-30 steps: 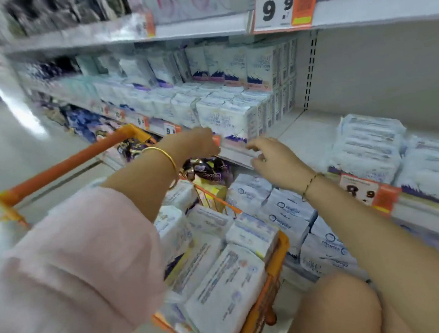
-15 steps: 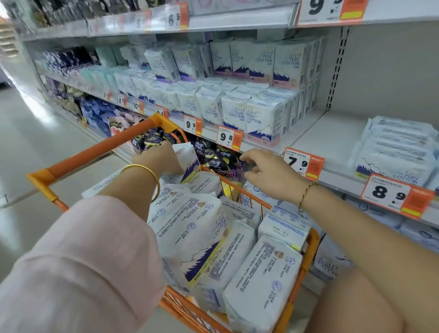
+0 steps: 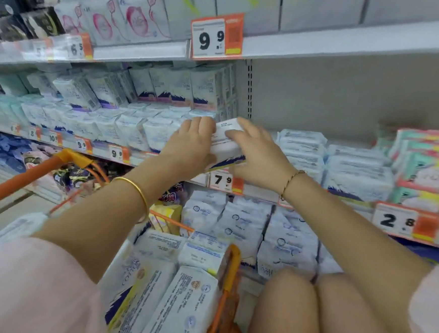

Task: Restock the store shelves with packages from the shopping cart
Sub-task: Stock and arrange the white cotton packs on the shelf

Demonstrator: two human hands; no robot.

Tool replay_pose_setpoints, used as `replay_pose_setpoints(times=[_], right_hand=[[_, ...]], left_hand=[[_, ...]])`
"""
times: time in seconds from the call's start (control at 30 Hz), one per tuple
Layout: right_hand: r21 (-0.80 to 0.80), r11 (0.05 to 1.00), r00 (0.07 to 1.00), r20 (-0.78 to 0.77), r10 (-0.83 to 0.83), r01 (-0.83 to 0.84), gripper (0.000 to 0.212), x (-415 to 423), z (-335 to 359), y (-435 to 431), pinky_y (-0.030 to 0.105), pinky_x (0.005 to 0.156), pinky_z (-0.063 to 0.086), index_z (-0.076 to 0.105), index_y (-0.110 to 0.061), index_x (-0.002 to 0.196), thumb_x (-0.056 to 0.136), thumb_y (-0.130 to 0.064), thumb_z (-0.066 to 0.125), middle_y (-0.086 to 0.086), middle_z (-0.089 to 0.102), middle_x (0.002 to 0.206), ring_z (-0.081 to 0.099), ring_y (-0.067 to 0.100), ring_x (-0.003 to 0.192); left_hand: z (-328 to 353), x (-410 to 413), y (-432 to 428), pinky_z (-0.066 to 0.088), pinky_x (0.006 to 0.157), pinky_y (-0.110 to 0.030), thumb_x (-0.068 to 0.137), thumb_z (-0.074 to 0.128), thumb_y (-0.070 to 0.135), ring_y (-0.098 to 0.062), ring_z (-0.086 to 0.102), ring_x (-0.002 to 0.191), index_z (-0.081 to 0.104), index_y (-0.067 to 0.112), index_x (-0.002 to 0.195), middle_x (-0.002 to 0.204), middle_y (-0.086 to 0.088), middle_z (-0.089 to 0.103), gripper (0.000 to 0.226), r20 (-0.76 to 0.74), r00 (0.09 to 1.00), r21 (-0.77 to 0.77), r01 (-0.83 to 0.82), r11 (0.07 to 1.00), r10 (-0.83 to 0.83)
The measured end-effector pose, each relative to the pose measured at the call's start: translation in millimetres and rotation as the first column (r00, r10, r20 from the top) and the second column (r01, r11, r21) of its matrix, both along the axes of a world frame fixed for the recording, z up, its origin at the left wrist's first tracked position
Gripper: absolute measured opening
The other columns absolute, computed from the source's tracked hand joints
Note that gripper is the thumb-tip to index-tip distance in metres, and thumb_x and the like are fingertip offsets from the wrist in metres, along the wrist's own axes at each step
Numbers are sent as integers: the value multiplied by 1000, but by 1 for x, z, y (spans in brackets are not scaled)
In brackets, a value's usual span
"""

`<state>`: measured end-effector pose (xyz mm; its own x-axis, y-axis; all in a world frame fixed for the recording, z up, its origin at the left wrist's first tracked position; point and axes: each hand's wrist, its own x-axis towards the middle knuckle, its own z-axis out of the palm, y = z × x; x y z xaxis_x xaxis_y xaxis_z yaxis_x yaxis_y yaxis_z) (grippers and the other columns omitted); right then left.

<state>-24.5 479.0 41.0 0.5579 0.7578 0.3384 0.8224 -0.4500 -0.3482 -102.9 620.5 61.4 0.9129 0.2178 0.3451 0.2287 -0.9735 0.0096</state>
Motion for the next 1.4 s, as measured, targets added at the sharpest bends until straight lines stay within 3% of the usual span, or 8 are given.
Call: replay_pose_setpoints(times=[0.2, 0.37, 0.47, 0.6, 0.77, 1.03, 1.27, 1.4], right_hand=[[-4, 971, 963, 129, -237, 239, 55, 79, 17, -76, 39, 88, 42, 44, -14, 118, 74, -32, 72, 5, 48, 130, 40, 31, 119], [46, 842, 799, 291, -526, 538, 56, 143, 24, -102, 40, 79, 42, 41, -15, 122, 75, -17, 72, 7, 52, 121, 44, 35, 114], [50, 725, 665, 361, -654, 687, 58, 181, 13, -108, 40, 79, 42, 41, -12, 127, 75, 3, 60, 12, 53, 118, 44, 38, 114], [30, 667, 615, 358, -703, 745, 49, 220, -8, -112, 36, 74, 32, 46, -3, 122, 75, 10, 48, 16, 52, 115, 42, 37, 116], [-149, 680, 686, 317, -655, 718, 45, 241, -26, -107, 35, 72, 37, 47, -2, 121, 76, 7, 51, 16, 52, 115, 42, 37, 115], [-550, 624, 762, 35, -646, 554, 33, 256, -40, -105, 43, 104, 37, 51, -7, 120, 90, -10, 39, 13, 51, 127, 39, 37, 124], [-380, 702, 765, 24, -643, 603, 36, 224, -34, -104, 41, 97, 42, 49, -4, 123, 88, -1, 42, 18, 50, 129, 44, 37, 120], [-185, 853, 867, -10, -498, 487, 46, 165, -22, -83, 41, 99, 40, 43, -6, 132, 87, 3, 40, 18, 43, 135, 39, 36, 124]], left_hand=[[-7, 93, -76, 31, 78, -33, 80, 69, 23, -33, 48, 94, 48, -4, 102, 103, -21, 51, 40, 159, 911, 67, 374, 925, -380], [-17, 172, -105, 29, 108, -40, 83, 65, 20, -34, 34, 129, 34, 3, 135, 140, -19, 35, 63, 296, 920, -176, 316, 932, -256], [-37, 210, -104, 21, 115, -44, 95, 49, 29, -36, 16, 141, 20, 13, 146, 154, -18, 10, 60, 32, 989, -280, 150, 948, -147], [-67, 241, -101, 11, 117, -49, 99, 24, 42, -37, 0, 144, 13, 28, 149, 158, -14, 2, 53, -322, 938, -194, 71, 979, -132], [-80, 251, -105, 16, 115, -53, 98, 17, 43, -40, 14, 141, 19, 31, 148, 156, -10, 17, 51, -383, 918, -124, 58, 991, -102], [-83, 250, -102, 16, 115, -51, 99, 17, 42, -37, 19, 139, 20, 29, 147, 154, -6, 23, 49, -353, 927, -137, 81, 987, -125], [-64, 230, -98, 9, 117, -50, 100, 18, 38, -31, 11, 144, 12, 30, 149, 157, -2, 18, 50, -378, 909, -222, 92, 971, -173], [-26, 183, -84, 19, 115, -41, 101, 27, 37, -32, 20, 141, 19, 25, 148, 154, -6, 27, 50, -412, 897, -293, 35, 956, -160]])
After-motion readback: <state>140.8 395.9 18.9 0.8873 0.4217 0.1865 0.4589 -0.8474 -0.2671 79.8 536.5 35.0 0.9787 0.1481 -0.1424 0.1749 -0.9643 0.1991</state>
